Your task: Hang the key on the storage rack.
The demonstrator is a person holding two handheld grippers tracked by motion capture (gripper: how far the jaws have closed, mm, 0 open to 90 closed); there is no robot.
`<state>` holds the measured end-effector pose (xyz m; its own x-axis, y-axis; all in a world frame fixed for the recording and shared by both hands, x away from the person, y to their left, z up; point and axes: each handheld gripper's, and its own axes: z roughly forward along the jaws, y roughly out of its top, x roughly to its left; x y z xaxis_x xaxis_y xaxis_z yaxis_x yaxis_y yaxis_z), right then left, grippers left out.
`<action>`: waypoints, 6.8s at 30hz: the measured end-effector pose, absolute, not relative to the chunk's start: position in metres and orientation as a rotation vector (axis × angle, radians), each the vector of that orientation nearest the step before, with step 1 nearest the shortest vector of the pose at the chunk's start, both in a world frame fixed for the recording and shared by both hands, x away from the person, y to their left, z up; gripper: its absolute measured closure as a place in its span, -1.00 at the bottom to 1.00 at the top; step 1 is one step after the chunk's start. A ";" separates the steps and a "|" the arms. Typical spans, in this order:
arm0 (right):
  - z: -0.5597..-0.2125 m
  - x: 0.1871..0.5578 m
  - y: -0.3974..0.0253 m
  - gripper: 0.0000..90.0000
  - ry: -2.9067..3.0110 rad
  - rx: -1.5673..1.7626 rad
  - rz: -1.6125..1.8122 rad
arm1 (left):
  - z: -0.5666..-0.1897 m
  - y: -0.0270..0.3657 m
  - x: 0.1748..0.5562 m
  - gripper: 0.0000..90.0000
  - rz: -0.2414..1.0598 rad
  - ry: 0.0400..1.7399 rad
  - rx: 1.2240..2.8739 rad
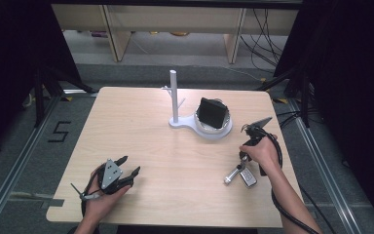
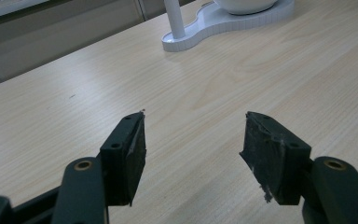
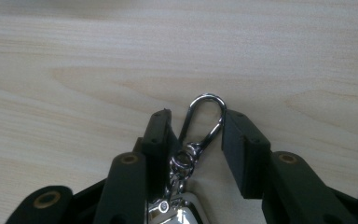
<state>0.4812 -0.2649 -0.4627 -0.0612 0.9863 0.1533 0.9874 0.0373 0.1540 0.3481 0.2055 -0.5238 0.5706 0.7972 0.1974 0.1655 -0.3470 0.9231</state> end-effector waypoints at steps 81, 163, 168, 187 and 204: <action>-0.467 0.507 -0.244 0.62 -2.435 -2.021 -0.286 | -0.524 0.205 0.348 -0.15 0.816 0.782 1.839; -0.353 0.444 -0.171 0.96 -2.674 -1.618 -1.346 | -0.441 0.095 0.388 0.06 0.339 0.563 1.721; -0.354 0.444 -0.166 0.96 -2.667 -1.593 -1.375 | -0.438 0.091 0.393 0.08 0.319 0.573 1.713; -0.348 0.444 -0.142 0.96 -2.682 -1.477 -1.501 | -0.427 0.058 0.428 0.21 0.199 0.647 1.679; -0.350 0.438 -0.135 0.96 -2.711 -1.448 -1.500 | -0.423 0.051 0.435 0.64 0.162 0.701 1.638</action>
